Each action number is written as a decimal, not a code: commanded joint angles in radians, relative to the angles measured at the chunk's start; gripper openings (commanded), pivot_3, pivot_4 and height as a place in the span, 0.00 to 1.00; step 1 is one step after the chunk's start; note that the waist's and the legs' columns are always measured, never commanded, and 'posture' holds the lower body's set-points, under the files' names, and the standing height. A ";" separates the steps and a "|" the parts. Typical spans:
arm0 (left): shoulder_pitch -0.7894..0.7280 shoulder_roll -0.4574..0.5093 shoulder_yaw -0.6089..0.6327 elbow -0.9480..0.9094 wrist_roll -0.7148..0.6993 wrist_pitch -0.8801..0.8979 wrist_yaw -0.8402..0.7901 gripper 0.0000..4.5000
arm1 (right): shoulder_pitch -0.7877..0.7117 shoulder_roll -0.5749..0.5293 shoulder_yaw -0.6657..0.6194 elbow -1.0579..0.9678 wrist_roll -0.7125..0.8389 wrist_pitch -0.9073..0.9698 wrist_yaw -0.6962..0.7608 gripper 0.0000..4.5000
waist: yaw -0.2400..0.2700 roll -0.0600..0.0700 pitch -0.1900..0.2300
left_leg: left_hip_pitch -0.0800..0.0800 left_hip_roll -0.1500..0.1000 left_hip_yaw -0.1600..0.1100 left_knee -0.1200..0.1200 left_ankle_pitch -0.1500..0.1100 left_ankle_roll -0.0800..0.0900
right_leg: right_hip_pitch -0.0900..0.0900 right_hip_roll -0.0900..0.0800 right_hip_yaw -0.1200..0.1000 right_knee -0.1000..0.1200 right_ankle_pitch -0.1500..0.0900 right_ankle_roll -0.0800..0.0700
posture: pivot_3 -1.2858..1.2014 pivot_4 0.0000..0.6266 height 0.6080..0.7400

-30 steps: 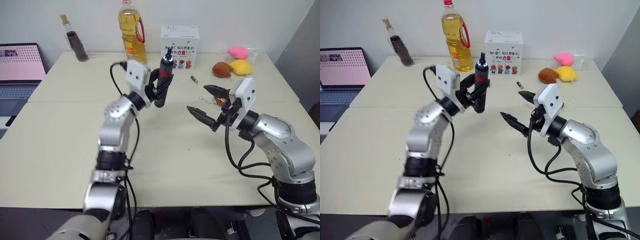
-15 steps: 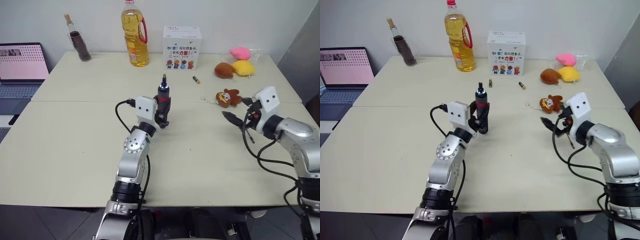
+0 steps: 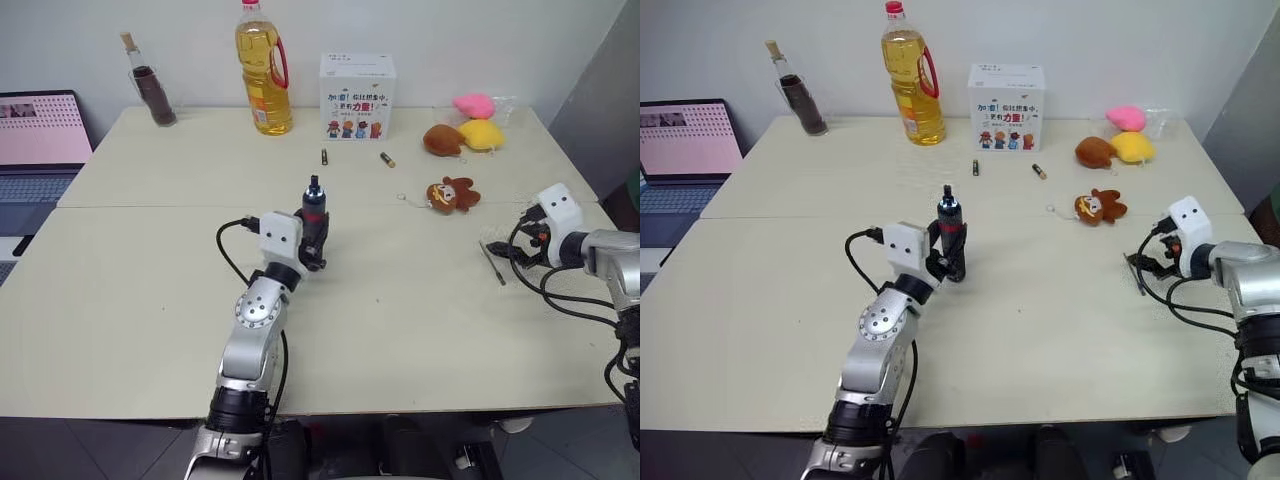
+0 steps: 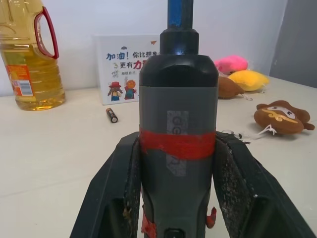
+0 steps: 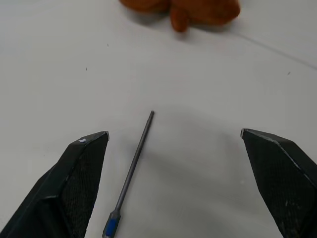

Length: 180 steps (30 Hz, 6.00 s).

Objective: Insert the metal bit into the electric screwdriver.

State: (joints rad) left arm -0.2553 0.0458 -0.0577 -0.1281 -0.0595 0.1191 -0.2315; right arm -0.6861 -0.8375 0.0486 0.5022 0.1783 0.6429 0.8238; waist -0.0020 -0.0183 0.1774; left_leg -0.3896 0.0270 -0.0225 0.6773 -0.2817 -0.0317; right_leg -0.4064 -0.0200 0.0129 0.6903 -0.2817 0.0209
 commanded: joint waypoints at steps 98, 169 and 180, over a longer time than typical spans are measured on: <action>-0.009 0.091 0.036 -0.102 -0.025 0.140 0.043 0.37 | -0.086 1.026 0.060 -0.464 0.171 -0.339 -0.498 0.00 | -0.029 -0.001 -0.016 | 0.006 0.002 -0.002 -0.014 0.000 0.000 | 0.000 0.001 0.002 -0.008 0.001 0.000 | 0.52 0.24 1.00; 0.033 0.089 0.035 -0.195 -0.080 0.176 0.026 0.37 | -0.098 1.019 0.068 -0.402 0.334 -0.379 -0.433 0.00 | -0.028 0.000 -0.015 | 0.005 0.004 -0.002 -0.015 0.000 0.000 | 0.000 0.000 0.002 -0.010 0.001 0.000 | 0.52 0.24 1.00; 0.032 0.088 0.033 -0.196 -0.080 0.179 0.027 0.37 | -0.078 1.019 0.077 -0.410 0.330 -0.369 -0.435 0.00 | -0.028 0.000 -0.015 | 0.005 0.004 -0.002 -0.015 0.000 0.000 | 0.000 0.000 0.002 -0.010 0.001 0.000 | 0.52 0.24 1.00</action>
State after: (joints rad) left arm -0.2093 0.1318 -0.0299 -0.2815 -0.1348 0.2983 -0.2071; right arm -0.7658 0.1312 0.1220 0.1375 0.5032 0.2774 0.3901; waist -0.0303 -0.0186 0.1622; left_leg -0.3843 0.0307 -0.0241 0.6621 -0.2819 -0.0317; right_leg -0.4061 -0.0202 0.0146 0.6804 -0.2810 0.0211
